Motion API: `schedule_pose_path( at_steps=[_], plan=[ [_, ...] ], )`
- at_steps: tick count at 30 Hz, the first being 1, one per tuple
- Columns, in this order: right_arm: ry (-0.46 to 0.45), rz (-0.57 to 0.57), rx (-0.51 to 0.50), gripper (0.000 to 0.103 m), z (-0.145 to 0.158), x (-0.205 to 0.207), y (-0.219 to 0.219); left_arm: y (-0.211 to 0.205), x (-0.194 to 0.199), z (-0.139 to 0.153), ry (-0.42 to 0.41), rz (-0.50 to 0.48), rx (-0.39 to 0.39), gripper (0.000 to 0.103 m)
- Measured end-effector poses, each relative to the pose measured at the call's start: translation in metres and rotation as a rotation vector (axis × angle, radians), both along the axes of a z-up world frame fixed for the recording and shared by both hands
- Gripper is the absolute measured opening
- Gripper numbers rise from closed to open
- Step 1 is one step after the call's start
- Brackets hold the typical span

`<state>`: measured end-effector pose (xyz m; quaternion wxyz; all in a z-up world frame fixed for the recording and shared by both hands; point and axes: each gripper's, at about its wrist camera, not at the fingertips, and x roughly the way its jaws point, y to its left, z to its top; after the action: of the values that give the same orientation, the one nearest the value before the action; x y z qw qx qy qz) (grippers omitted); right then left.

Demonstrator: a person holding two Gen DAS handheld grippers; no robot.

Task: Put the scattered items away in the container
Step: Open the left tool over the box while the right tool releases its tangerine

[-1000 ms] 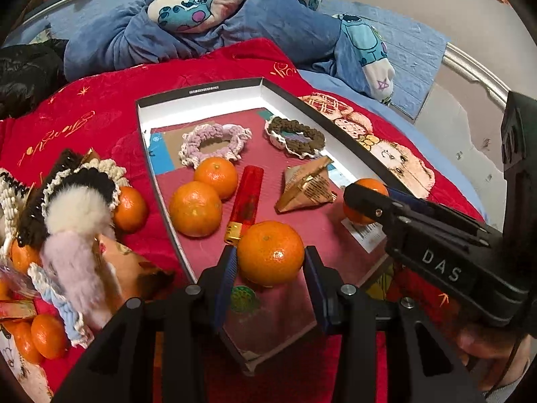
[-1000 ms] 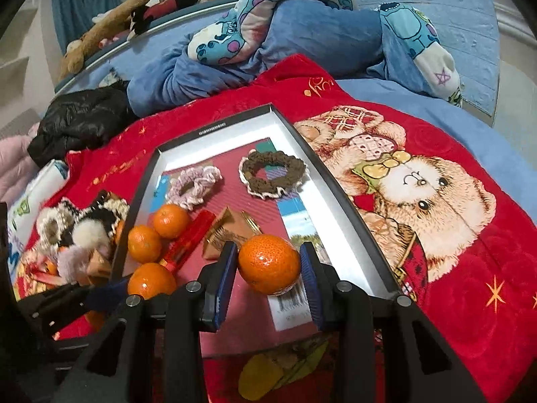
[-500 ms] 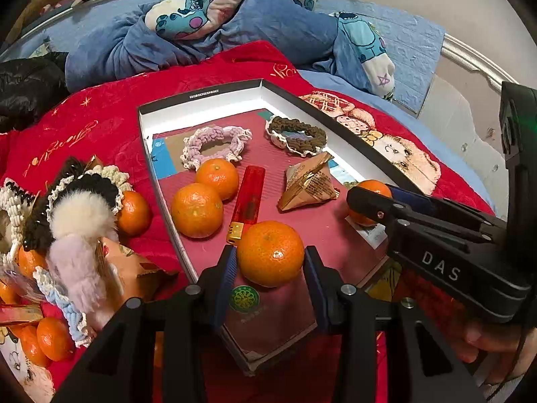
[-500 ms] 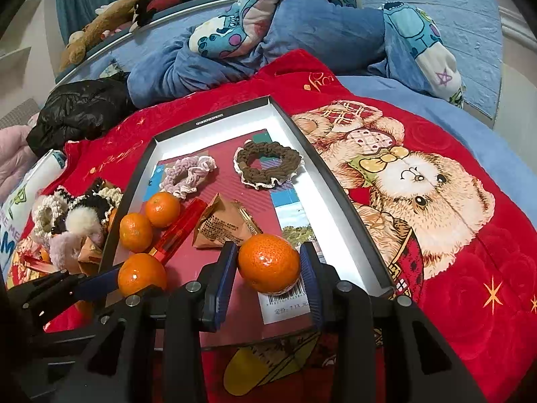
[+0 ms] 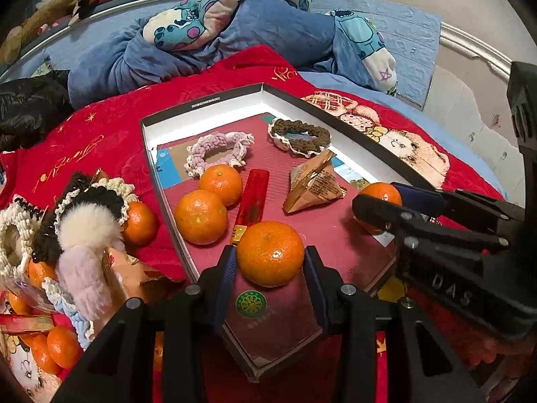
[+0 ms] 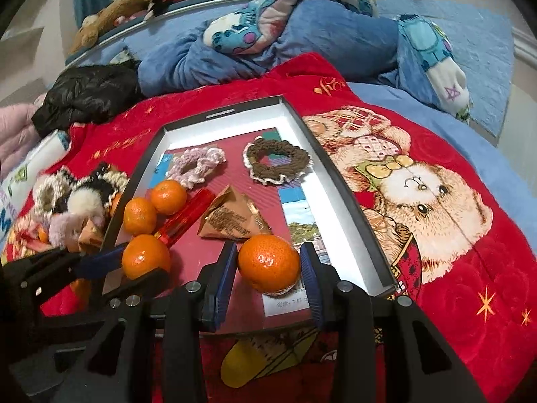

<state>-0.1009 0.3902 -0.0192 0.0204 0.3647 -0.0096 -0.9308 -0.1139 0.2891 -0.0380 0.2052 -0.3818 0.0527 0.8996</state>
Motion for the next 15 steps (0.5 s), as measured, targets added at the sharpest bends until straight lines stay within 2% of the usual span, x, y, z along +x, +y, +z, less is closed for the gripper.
schedule_pose_path(
  at_steps=[2,3,8,14,15],
  plan=[
    [0.007,0.002,0.083,0.037,0.0004,0.0023,-0.0081,-0.0002,0.0001,0.0001,0.0,0.002,0.003,0.042],
    [0.004,0.006,0.091,0.037,0.0,0.0024,-0.0094,-0.0002,0.0002,-0.0001,-0.001,0.002,0.005,0.042],
    [0.0,0.012,0.041,0.038,0.0003,0.0014,-0.0052,-0.0022,-0.0002,-0.0009,0.0,-0.008,0.017,0.042],
    [-0.004,0.013,0.038,0.039,-0.0007,0.0005,-0.0078,-0.004,-0.0014,0.0,0.003,-0.009,0.031,0.042],
    [-0.004,0.008,0.039,0.042,-0.0005,0.0002,-0.0074,-0.0043,-0.002,0.0004,0.0,-0.006,0.039,0.042]
  ],
)
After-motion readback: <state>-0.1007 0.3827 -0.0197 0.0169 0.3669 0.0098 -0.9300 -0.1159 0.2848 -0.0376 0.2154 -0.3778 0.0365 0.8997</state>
